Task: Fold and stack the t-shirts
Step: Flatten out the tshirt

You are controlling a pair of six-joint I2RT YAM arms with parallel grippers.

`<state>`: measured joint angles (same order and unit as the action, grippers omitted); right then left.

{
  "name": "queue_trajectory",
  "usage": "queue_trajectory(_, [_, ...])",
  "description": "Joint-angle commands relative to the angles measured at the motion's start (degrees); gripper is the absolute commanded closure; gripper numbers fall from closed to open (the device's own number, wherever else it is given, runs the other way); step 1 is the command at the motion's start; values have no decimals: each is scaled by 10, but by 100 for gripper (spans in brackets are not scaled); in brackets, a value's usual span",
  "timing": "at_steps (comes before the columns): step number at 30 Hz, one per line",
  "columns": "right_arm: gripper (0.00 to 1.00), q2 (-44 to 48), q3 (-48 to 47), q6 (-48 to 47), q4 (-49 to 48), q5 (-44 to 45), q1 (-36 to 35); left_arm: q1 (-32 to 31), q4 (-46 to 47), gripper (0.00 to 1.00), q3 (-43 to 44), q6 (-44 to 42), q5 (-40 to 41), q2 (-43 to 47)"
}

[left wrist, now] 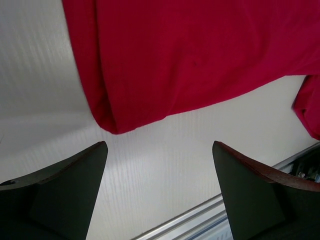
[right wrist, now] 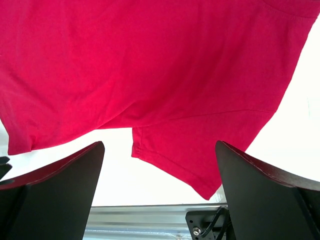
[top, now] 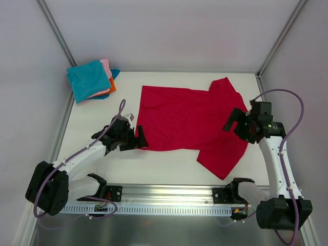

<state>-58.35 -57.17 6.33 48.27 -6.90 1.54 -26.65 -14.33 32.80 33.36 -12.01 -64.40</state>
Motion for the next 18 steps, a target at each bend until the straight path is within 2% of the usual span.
queue_trajectory(1, [0, 18, 3, -12, 5, -12, 3, -3, 70, 12, -1, -15, -9, -35])
queue_trajectory(5, [1, 17, 0, -16, 8, -14, 3, -2, 97, 12, -3, -17, -9, -65])
queue_trajectory(9, [1, 15, -1, -16, 9, -19, 3, -2, 105, 18, 4, -25, -7, -95])
queue_trajectory(12, [0, 14, 0, -16, 8, -21, 3, -2, 112, 29, 7, -29, -11, -115])
queue_trajectory(15, [1, 12, 1, -16, 7, -23, 3, -2, 115, 55, 8, -29, -15, -122])
queue_trajectory(16, [1, 11, 2, -16, 8, -22, 3, -2, 113, 73, 9, -29, -15, -117])
queue_trajectory(18, [1, 10, 5, -16, 7, -22, 3, -2, 105, 95, 12, -30, -10, -108])
